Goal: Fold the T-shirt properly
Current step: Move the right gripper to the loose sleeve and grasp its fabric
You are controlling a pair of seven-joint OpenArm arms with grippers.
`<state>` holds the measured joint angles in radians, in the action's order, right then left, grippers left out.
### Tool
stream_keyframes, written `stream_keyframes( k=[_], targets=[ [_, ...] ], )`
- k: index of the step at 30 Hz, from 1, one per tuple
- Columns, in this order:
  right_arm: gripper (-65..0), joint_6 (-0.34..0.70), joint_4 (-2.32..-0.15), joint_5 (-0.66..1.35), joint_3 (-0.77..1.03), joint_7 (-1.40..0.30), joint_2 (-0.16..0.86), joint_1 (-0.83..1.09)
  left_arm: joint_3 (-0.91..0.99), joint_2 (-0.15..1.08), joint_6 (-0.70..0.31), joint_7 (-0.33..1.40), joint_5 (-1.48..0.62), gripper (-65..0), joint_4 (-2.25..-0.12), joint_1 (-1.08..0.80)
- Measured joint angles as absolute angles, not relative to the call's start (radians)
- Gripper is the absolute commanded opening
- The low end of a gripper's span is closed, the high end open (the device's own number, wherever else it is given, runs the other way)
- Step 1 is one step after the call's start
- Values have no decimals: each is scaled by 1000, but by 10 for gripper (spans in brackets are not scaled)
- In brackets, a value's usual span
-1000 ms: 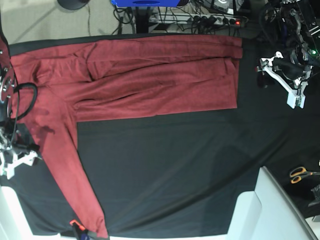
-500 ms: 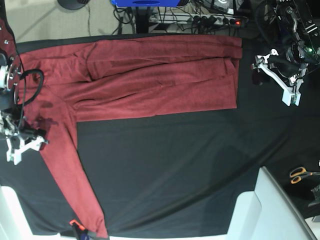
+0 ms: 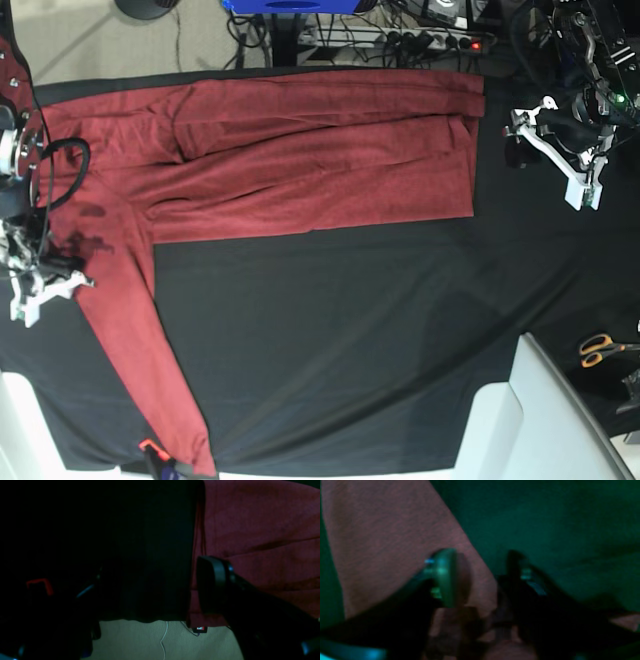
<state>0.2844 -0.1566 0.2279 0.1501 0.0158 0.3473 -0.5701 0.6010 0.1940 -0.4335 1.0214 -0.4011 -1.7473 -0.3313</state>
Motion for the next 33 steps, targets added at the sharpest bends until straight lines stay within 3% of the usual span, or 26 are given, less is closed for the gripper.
stream_keyframes(
  k=[2, 9, 12, 16, 18, 27, 30, 33],
  targets=[
    [-650, 284, -157, 228, 150, 15, 350, -569, 601, 194, -434, 1021, -401, -207, -1747, -330],
    [-644, 284, -168, 228, 150, -26, 350, -570, 601, 194, -433, 1021, -401, -207, -1747, -330],
    [-569, 284, -188, 228, 155, -43, 349, -566, 601, 194, -434, 1021, -401, -207, -1747, -330],
    [-380, 288, -254, 230, 155, -124, 345, -551, 601, 194, -434, 1021, -402, -207, -1747, -329],
    [-318, 287, -274, 228, 155, -151, 345, -549, 601, 195, -434, 1021, -401, -207, -1747, -329],
    [-302, 281, -275, 228, 153, -123, 321, -543, 601, 194, -434, 1021, -401, -207, -1747, -328],
    [-335, 280, -279, 228, 153, -116, 318, -539, 601, 194, -434, 1021, -401, -207, -1747, -326],
    [-539, 276, -279, 228, 153, -119, 316, -537, 601, 194, -434, 1021, -401, -207, -1747, -324]
  ],
)
